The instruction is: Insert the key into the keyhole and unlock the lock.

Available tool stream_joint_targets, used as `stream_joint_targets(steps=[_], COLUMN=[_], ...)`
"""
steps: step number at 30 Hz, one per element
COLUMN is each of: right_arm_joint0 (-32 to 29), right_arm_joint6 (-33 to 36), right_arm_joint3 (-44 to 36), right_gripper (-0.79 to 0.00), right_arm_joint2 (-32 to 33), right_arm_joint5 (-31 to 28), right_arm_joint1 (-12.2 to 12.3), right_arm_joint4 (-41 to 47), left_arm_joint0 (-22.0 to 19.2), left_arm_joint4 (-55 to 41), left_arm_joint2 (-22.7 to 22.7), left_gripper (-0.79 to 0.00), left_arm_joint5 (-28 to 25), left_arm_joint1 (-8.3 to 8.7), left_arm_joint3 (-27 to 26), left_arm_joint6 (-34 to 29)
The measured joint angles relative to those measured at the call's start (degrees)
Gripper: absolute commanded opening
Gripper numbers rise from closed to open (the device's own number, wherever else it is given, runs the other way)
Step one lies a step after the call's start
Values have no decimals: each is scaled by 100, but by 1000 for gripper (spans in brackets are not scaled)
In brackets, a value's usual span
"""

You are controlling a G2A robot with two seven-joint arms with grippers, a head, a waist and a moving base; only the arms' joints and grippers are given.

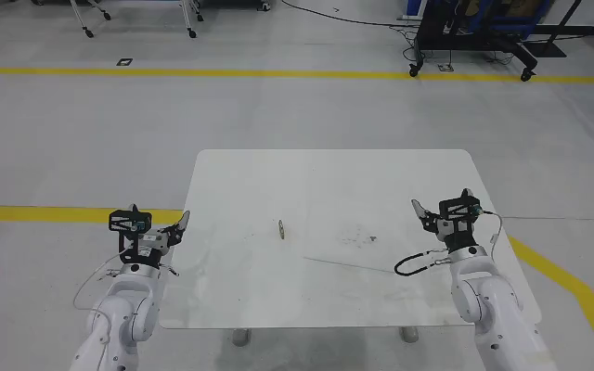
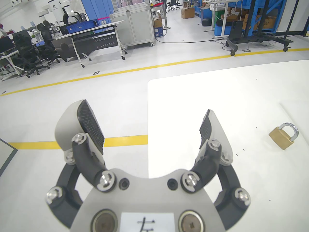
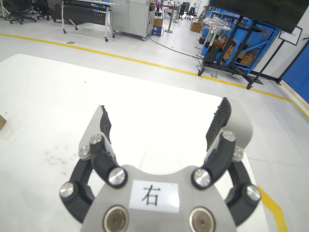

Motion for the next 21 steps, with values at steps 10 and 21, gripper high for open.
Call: stream_joint_targets(steps=[10,21], right_arm_joint0=[858,2519], right_arm_joint6=[354,-326], right_arm_joint3=[835,3117], right_gripper=[0,0], right_arm_joint2=[-453,-956], right_arm_joint5=[-1208,-5254], right_arm_joint1=[8,164], right_arm_joint4=[72,-59], left_arm_joint0=[0,0], left_arm_joint4=[0,0], left_arm_joint2=[0,0], left_gripper=[0,0], left_arm_joint5=[0,0], left_arm_joint1=[0,0], left_arm_joint3=[0,0], left_arm_joint6=[0,0])
